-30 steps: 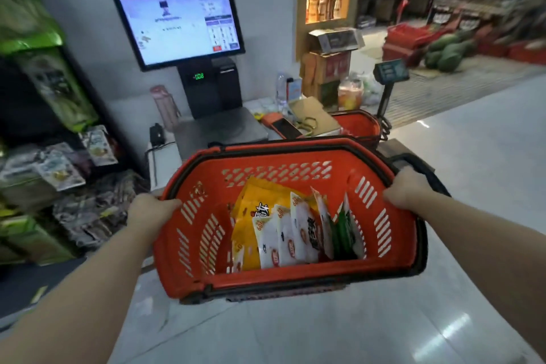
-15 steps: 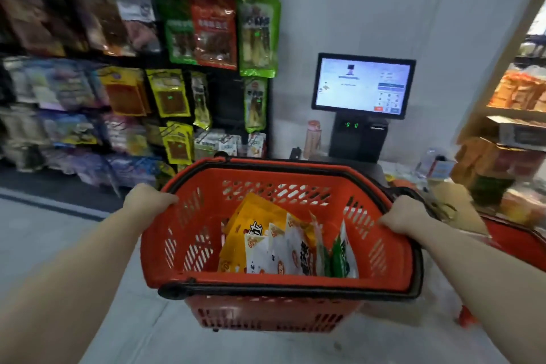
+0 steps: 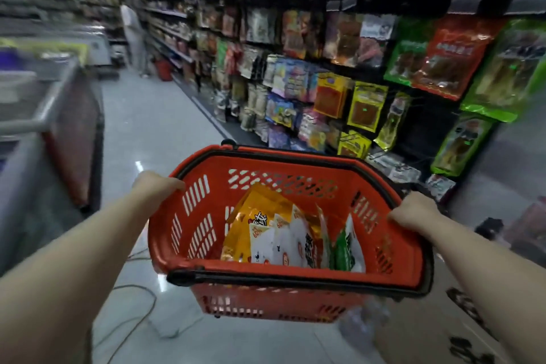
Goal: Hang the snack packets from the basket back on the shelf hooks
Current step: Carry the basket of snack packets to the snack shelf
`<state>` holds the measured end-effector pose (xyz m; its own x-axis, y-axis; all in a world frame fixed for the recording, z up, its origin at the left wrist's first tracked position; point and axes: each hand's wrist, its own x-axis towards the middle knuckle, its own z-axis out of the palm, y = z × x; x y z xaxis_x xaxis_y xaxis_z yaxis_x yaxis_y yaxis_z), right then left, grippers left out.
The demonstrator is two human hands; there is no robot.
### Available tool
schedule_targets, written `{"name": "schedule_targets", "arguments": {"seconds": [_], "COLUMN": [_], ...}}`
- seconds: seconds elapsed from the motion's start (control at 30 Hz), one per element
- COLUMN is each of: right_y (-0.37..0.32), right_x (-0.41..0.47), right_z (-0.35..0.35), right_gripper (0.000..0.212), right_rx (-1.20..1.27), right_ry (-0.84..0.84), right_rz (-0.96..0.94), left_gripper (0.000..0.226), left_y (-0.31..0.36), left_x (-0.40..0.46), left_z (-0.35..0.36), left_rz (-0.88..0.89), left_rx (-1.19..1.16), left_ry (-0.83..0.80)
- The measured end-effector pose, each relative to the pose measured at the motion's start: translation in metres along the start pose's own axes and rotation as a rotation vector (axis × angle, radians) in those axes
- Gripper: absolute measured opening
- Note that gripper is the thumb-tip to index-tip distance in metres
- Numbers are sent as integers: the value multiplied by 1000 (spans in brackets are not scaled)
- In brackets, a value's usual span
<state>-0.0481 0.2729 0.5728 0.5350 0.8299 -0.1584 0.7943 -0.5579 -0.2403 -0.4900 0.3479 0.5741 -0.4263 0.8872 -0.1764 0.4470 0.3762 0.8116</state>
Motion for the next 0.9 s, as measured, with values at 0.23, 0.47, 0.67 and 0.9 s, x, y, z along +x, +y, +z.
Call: {"name": "schedule_targets", "arguments": {"seconds": [0.23,0.47,0.67,0.9], "right_y": [-170,-312,-417,-546], "right_x": [37,68,121,246], "right_z": [24,44,47,65], "right_gripper": [30,35,37,40], "right_rx": [-17,60,194,168], "right_ry": [-58,-31,-5,-34], "right_rz": [-209,-278,-344,-413], "left_gripper": [33,19,26,27], "left_y": [-46,-49,-35,-2], "left_x": [72,146,235,370], "left_z": [-99,-168,-199,-173], "left_rz": [-152,-159,-211,-232], "left_rx": [-31,-153,-163,-153], "left_ry": [190,269,321,363]}}
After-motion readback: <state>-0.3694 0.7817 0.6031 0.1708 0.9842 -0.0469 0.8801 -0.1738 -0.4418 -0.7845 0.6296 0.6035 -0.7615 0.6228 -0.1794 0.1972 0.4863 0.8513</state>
